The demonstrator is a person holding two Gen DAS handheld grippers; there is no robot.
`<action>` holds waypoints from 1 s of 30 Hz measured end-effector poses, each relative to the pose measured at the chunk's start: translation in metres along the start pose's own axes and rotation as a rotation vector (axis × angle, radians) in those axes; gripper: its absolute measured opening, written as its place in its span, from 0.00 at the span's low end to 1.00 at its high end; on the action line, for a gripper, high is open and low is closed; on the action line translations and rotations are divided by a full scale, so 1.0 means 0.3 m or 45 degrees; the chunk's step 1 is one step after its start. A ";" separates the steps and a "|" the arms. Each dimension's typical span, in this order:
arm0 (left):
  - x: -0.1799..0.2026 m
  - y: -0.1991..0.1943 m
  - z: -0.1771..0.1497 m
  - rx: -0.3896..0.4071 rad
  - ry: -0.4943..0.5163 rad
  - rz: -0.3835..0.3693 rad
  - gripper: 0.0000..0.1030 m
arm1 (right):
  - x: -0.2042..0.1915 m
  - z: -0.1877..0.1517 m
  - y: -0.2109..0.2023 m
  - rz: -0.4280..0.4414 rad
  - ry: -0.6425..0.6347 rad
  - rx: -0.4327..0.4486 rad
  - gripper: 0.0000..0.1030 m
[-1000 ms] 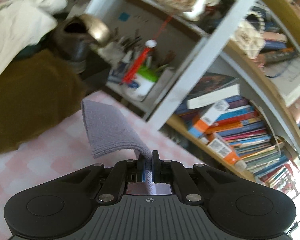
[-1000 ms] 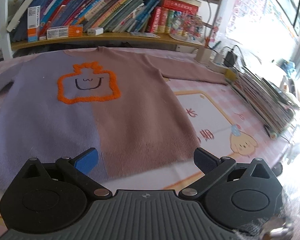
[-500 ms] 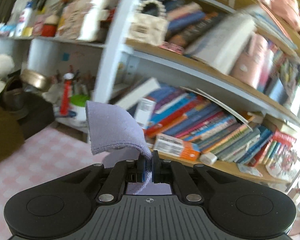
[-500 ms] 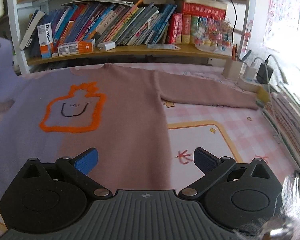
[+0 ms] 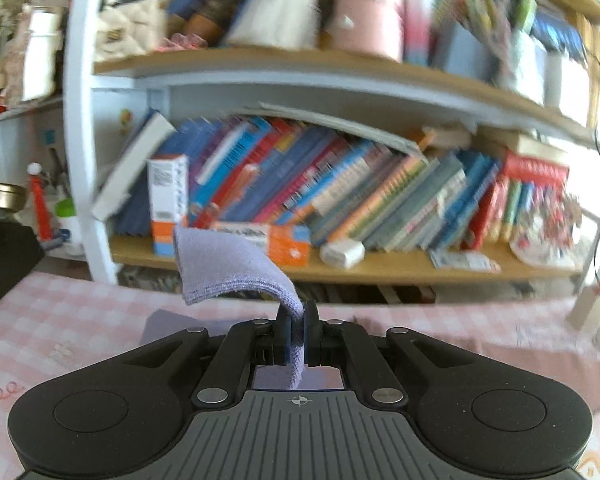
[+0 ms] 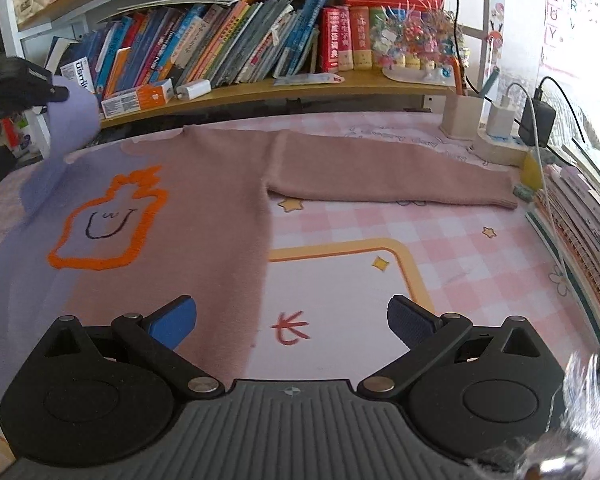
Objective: Fold clothes
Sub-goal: 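Lift the sleeve and fold it across the sweater body with the left gripper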
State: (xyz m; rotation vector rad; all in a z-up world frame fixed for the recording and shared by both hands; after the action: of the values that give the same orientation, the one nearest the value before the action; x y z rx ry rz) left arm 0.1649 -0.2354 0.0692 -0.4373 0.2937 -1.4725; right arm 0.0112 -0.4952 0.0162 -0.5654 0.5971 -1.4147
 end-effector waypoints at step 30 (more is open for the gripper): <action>0.297 -0.116 -0.230 -0.231 0.206 -0.275 0.52 | 0.075 -0.006 0.037 0.056 0.005 -0.061 1.00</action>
State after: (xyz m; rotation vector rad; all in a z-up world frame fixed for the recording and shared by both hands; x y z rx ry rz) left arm 0.1105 -0.3325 0.0303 -0.5085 0.5253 -1.7033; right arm 0.0196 -0.5167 0.0063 -0.5846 0.6442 -1.3635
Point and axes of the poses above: each gripper's, at about its wrist camera, not at the fingertips, and y roughly the way its jaws point, x to its right, z to its top, the point moved 2 cm from there along y, roughly the way its jaws point, and after that the axes turned 2 degrees about -y, right-handed, at the moved point
